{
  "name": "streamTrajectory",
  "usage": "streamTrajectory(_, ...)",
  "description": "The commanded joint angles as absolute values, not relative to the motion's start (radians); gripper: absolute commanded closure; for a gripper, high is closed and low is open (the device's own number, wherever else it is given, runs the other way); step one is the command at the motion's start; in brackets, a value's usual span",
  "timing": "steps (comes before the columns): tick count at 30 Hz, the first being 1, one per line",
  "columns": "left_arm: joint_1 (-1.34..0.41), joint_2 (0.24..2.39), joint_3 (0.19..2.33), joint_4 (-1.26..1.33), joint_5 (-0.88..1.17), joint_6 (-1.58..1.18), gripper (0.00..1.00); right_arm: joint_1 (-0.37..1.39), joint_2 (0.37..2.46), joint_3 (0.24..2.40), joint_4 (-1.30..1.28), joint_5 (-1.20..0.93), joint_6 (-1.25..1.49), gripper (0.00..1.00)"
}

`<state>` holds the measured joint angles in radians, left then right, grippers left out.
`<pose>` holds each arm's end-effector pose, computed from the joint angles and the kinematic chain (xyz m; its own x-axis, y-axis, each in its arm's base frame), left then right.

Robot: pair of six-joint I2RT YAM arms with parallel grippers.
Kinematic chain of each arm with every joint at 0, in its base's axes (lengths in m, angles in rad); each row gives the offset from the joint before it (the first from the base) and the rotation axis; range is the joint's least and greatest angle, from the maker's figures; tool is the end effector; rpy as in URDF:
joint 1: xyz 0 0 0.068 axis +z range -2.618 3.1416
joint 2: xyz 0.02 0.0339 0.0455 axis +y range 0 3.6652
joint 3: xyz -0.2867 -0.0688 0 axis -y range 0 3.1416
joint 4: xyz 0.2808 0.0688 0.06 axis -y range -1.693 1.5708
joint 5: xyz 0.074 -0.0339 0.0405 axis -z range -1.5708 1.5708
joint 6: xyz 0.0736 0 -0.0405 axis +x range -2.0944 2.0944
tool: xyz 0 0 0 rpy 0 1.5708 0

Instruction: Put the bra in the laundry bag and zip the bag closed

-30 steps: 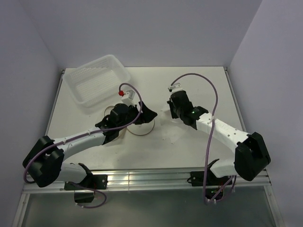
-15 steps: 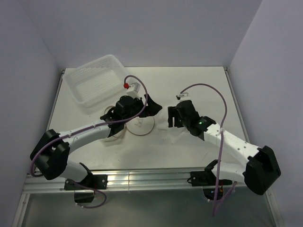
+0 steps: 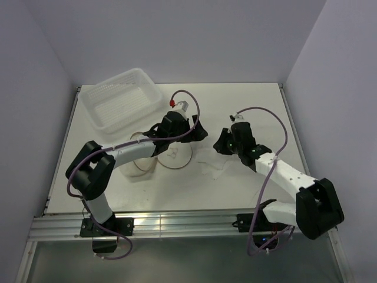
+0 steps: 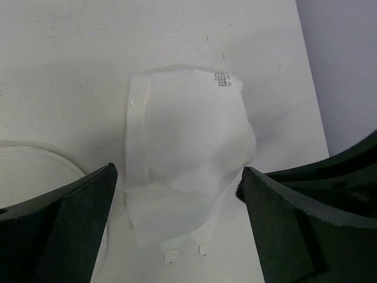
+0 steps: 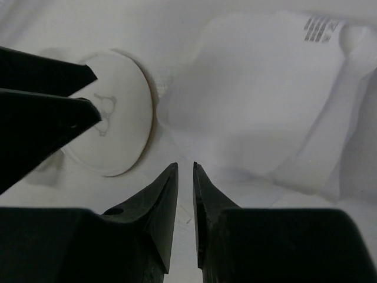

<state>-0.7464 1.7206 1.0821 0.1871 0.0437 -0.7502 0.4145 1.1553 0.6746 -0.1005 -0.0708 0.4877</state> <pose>0.3332 -0.3125 0.2135 -0.7164 -0.2652 -0.6453 0.2990 0.7190 -0.6274 0.2763 0.1273 0.2182 -0.6576 0.2213 -0.7202 -0.1672 0.8892 0.4260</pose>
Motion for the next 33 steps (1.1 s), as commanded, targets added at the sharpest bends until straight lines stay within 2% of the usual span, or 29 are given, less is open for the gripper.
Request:
streamTrajectory(1,-0.746,1.747,1.163,0.147,0.077,-0.719,0.05,0.41,1.225,0.652,0.026,-0.129,0.56,0.76)
streamTrajectory(4,-0.746,1.805,1.236,0.062,0.09,-0.695,0.01,0.384,1.259,0.591,0.07,-0.057,0.633,0.8)
streamTrajectory(9,-0.738,1.89,1.327,0.015,0.119,-0.667,0.01,0.307,1.287,0.471,0.179,-0.104,0.729,0.81)
streamTrajectory(17,-0.715,2.048,1.471,-0.055,0.233,-0.65,0.01,0.247,1.301,0.433,0.215,-0.149,0.719,0.83)
streamTrajectory(27,-0.701,2.146,1.502,-0.009,0.385,-0.681,0.01,0.221,1.299,0.425,0.247,-0.202,0.703,0.83)
streamTrajectory(31,-0.703,2.172,1.509,0.058,0.422,-0.712,0.07,0.219,1.281,0.417,0.253,-0.212,0.7,0.83)
streamTrajectory(33,-0.703,2.184,1.508,0.077,0.44,-0.724,0.17,0.218,1.264,0.416,0.255,-0.21,0.699,0.83)
